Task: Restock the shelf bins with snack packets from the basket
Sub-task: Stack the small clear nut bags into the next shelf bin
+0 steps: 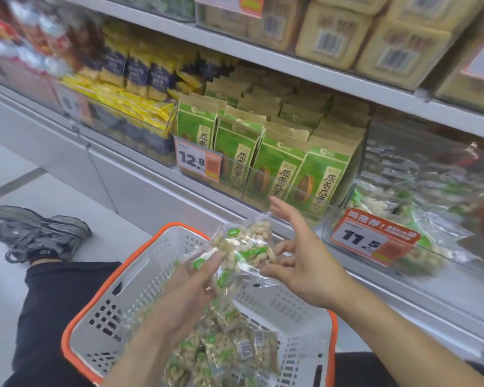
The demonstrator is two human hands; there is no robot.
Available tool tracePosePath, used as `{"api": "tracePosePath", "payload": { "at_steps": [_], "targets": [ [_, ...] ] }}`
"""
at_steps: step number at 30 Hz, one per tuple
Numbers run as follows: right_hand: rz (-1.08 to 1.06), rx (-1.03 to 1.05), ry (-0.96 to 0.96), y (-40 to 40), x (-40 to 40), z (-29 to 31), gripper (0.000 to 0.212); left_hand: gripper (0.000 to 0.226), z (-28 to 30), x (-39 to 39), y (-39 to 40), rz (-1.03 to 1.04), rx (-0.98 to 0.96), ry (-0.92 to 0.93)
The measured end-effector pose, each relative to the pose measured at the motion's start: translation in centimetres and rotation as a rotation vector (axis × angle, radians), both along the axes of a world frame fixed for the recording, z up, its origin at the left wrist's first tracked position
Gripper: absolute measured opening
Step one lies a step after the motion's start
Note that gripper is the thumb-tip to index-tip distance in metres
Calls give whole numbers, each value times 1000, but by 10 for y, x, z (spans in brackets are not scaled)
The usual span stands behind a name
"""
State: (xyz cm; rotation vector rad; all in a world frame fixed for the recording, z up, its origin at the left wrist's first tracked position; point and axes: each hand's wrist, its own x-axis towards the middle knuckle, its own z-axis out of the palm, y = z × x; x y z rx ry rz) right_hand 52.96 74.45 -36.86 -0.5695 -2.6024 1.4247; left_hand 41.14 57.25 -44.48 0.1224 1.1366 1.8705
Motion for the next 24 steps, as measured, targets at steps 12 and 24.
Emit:
{"api": "tracePosePath", "payload": {
  "at_steps": [12,24],
  "targets": [
    [70,384,-127,11,15,12,109,73,22,26,43,7,-254,560],
    [-30,-112,-59,60,52,62,102,51,86,36,79,-146,29,886]
  ]
}}
